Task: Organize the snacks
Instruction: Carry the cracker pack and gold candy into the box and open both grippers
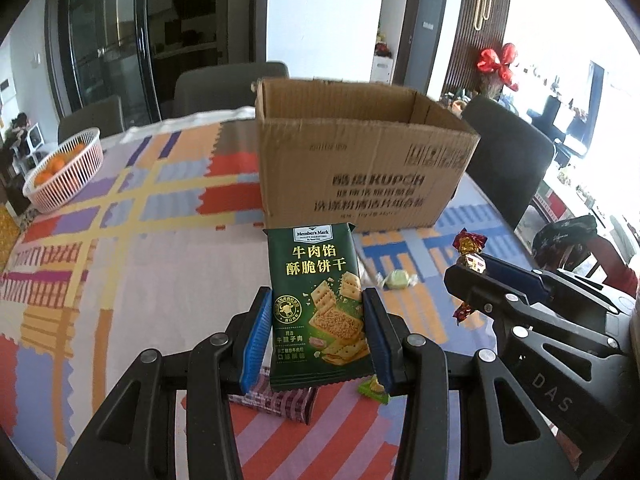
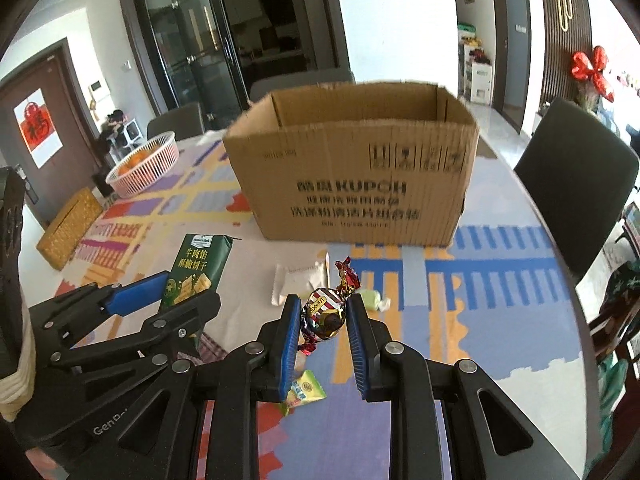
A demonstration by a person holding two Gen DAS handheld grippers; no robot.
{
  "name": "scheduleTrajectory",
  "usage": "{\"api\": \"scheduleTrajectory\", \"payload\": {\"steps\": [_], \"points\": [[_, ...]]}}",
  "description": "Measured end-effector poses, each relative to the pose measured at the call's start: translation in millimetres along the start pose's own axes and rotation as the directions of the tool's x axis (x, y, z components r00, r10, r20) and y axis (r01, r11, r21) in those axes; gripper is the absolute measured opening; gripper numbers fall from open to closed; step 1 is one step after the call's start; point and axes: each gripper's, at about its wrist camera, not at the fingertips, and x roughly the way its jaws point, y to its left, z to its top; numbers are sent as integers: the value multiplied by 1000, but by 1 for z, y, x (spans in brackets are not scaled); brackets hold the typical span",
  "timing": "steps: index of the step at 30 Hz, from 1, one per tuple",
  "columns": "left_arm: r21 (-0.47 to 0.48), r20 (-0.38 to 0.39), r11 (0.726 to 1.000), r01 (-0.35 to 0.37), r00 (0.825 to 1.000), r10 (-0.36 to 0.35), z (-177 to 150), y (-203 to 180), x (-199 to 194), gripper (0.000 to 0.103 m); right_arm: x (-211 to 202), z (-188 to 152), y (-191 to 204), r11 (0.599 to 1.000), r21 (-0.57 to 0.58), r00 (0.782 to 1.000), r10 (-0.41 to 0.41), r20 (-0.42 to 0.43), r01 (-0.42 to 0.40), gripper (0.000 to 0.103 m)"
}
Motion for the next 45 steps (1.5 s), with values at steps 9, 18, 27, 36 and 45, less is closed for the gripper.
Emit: {"api": "scheduleTrajectory", "payload": {"steps": [9,18,27,36,45], "points": [[33,74,999,-3,997,1,28,-6,-22,44,-25,21,-1,1000,-7,997,-11,74,12,24],[41,128,999,-5,992,0,58,-8,-31,44,-39,47,-5,1000,-5,992,-1,129,2,24],[56,129,998,-11,992,4,86,-13,-21,44,-36,77,-11,1000,-8,989,-5,151,7,25],[62,138,998,-2,990,-7,122,-14,-2,44,-20,111,-23,1000,-25,991,-14,135,17,24],[67,117,998,0,993,-7,152,-12,24,44,1,146,-38,999,-38,994,-22,105,26,24]]}}
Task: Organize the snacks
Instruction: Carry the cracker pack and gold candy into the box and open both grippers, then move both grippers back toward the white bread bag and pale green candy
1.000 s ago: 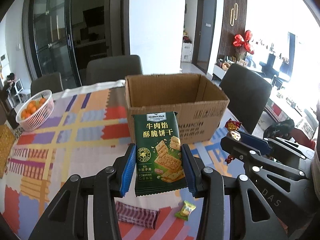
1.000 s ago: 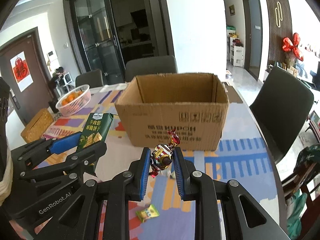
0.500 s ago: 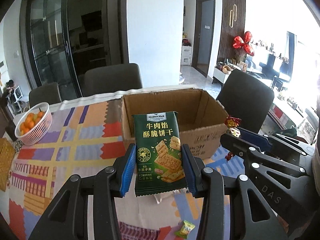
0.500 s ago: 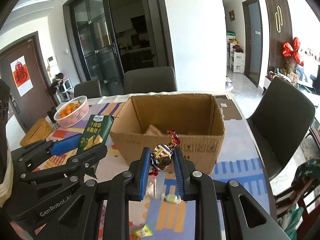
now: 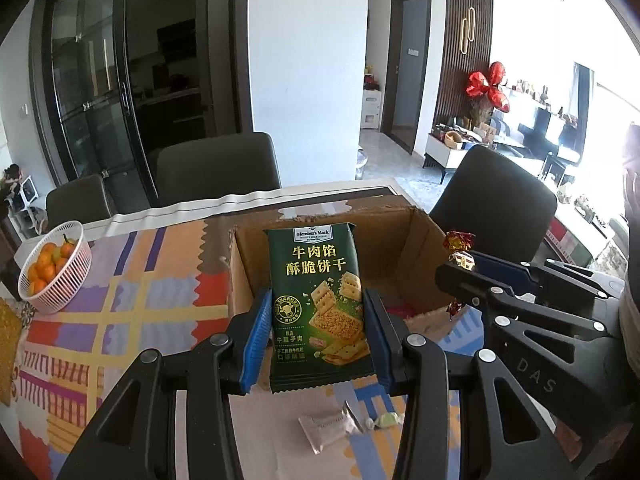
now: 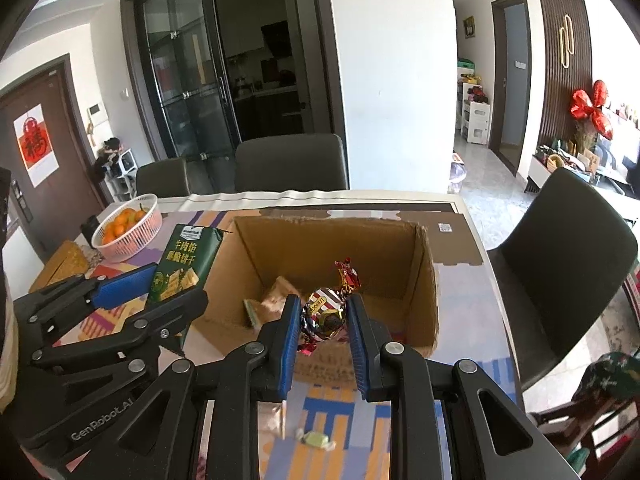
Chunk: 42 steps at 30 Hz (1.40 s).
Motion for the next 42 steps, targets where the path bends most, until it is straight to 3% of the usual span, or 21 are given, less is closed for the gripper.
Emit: {"api": "scheduleTrajectory", "payload": {"steps": [17,18,20,21,32,42], "points": [[26,-79,999,-27,996,29,22,2,53,46,53,23,-16,1000,-11,997,-19,-70,18,25],[25,-75,999,-33,997,35,21,2,52,48,55,23,-15,1000,-15,997,-23,-72,22,25],[22,-60,999,-46,997,47,18,4,48,55,58,22,-14,998,-29,995,-56,-84,54,42],[18,-54,998,-53,997,54,16,6,45,55,57,21,-13,997,-35,994,-74,-80,71,43],[39,-29,998,-47,998,48,-11,9,7,60,22,2,-2,996,-59,998,-62,-16,61,43],[99,-36,994,-53,998,57,-40,2,-16,62,0,-21,18,991,-126,999,-40,-33,36,43]]}}
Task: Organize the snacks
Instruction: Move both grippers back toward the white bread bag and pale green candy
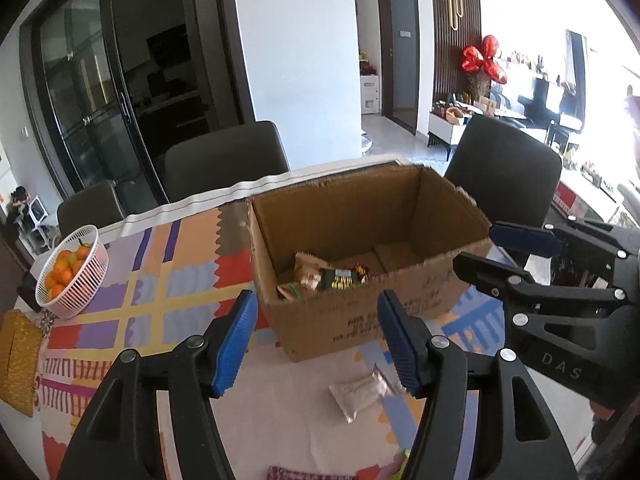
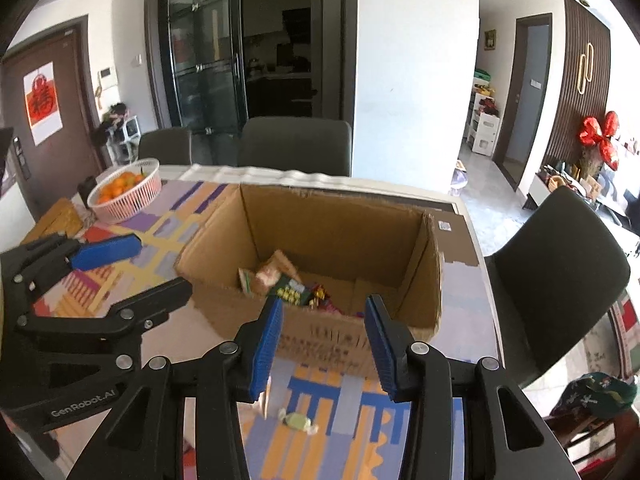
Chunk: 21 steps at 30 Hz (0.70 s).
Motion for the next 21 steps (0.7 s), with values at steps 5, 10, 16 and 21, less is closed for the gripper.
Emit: {"api": "scheduleTrajectory", "payload": {"steps": [5,10,16,21], "points": [[13,-27,1000,7,1000,-7,-18,-4,-3,62,-1,-18,6,1000,-18,1000,0,-31,0,43],[32,-54,999,13,998,-11,-40,-10,-2,62,4,-39,12,999,-35,997,1,-76,-4,43],[84,-95,996,32,995,-23,-63,-16,7,62,14,-63,21,998,-64,990,2,-141,-12,43],[120,-143,990,69,988,-52,-78,-22,22,62,29,-80,30,995,-97,979,6,-202,-26,43]]}}
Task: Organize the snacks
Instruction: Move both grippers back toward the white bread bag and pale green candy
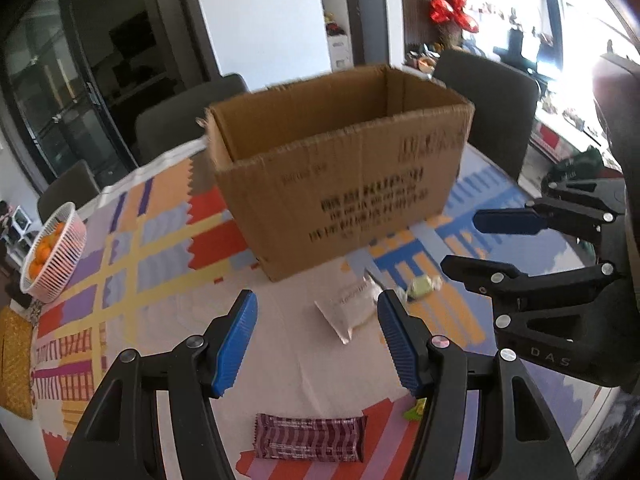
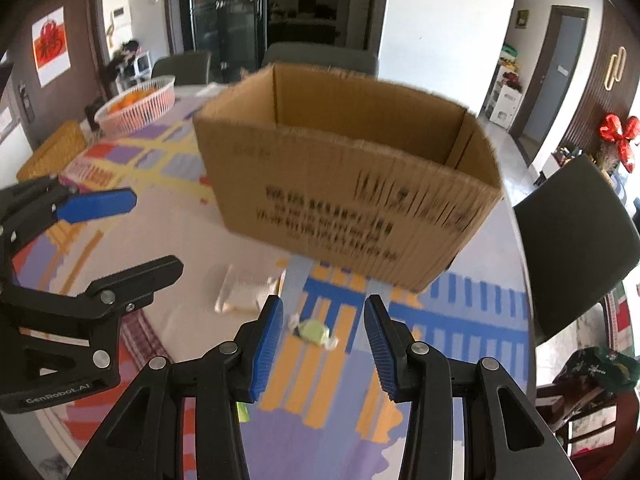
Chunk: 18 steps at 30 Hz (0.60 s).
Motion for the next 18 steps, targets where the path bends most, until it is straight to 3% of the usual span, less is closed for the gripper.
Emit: {"api": "scheduleTrajectory", "payload": {"steps": [18], "points": [[145,-147,983,111,985,-89,-9,-11,75,68,73,-20,4,994,-99,982,32,-185,-51,43]]}}
